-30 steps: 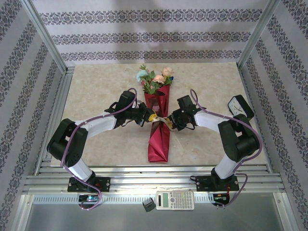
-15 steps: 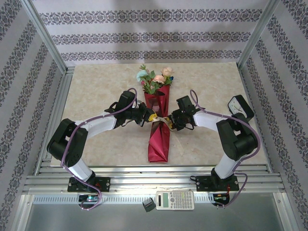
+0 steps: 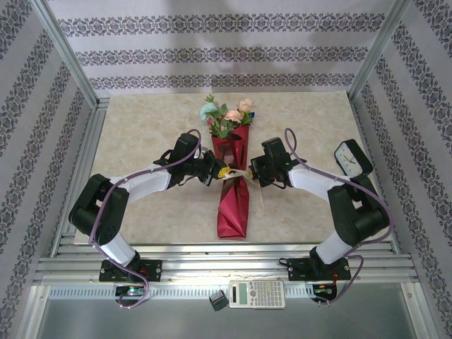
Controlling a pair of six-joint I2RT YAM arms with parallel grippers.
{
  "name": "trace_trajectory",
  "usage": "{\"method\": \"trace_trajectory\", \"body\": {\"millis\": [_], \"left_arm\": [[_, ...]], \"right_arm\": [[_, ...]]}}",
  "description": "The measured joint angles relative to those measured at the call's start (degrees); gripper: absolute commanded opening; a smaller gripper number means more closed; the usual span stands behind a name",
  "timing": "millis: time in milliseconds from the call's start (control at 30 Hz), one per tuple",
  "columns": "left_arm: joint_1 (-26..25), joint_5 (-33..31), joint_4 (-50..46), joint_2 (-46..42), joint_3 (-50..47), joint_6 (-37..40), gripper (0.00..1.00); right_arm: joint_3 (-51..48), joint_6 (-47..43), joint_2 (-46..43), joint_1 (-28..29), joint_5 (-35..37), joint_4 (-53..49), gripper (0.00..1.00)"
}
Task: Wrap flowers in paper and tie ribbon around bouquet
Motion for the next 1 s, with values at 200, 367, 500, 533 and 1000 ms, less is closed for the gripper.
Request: {"method": "trace_trajectory", "body": {"millis": [200,367,500,533,1000], "left_arm": [[0.7,0.0,-0.1,0.0,0.0,0.0,0.0],[2.8,-0.2,-1.6,0.0,0.0,0.8,0.0],[3.9,-0.9,-2.7,-0.1,-0.2,1.5,0.0],[3.9,-1.1,-2.9,-0.2,-0.4,1.5,0.0],[7.1,-3.5,-6.8,-4.8,-4.4,2.2,0.0]], "right_arm": [[-2.8,1.1,-5.2,-1.8,1.2,2.6,0.0],[-7.3,2.6,-6.8,-4.0,2.0,5.5,0.0],[-10.3,3.9,-7.5,-5.8,2.6,7.8,0.0],[-10.8,4.0,-7.6,-6.1,2.8,8.3,0.0],[-18.9,10.1,-9.2,-7.5,7.1,17.4,0.0]]}}
